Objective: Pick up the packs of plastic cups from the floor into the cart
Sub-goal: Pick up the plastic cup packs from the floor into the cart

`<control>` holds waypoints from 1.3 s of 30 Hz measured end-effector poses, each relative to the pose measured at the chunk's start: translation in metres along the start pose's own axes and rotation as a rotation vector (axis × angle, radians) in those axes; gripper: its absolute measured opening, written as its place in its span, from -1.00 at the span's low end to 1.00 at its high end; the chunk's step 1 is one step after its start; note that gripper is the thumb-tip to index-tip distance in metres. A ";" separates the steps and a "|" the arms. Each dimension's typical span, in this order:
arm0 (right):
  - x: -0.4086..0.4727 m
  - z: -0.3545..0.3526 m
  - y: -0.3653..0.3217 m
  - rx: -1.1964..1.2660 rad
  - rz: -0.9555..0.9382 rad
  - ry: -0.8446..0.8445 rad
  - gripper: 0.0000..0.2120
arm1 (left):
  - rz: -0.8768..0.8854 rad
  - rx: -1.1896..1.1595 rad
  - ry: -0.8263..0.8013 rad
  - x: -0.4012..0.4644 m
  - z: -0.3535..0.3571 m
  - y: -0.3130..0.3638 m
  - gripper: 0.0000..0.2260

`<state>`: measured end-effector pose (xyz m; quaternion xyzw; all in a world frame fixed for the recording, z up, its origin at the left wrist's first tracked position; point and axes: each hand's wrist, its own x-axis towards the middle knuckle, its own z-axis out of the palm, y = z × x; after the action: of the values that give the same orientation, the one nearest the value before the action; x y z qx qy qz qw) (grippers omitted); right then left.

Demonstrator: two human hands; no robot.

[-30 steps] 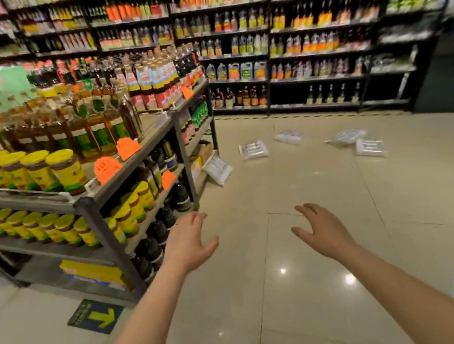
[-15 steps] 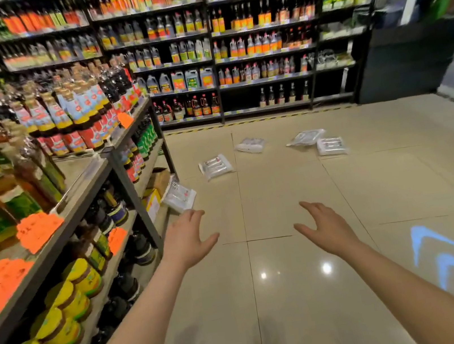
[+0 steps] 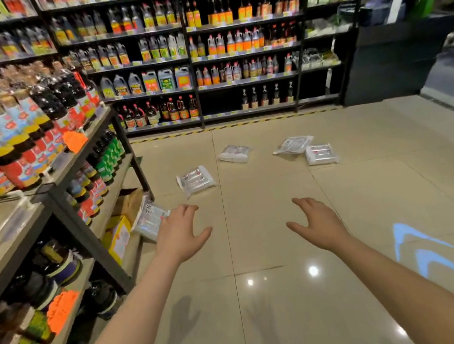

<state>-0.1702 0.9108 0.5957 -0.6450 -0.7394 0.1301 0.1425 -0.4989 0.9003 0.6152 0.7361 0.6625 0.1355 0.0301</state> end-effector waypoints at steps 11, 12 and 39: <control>0.229 -0.011 0.051 -0.069 -0.064 -0.068 -0.36 | -0.052 0.046 -0.023 0.200 0.046 -0.017 -0.26; 0.247 -0.008 0.053 -0.073 -0.069 -0.076 -0.35 | -0.058 0.045 -0.026 0.216 0.050 -0.021 -0.26; 0.801 0.173 -0.115 -0.038 -0.419 -0.478 -0.28 | -0.590 0.039 -0.084 0.540 0.128 -0.337 -0.37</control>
<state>-0.4429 1.6872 0.5133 -0.4325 -0.8710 0.2318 -0.0236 -0.7477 1.4890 0.5026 0.5170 0.8486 0.0777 0.0812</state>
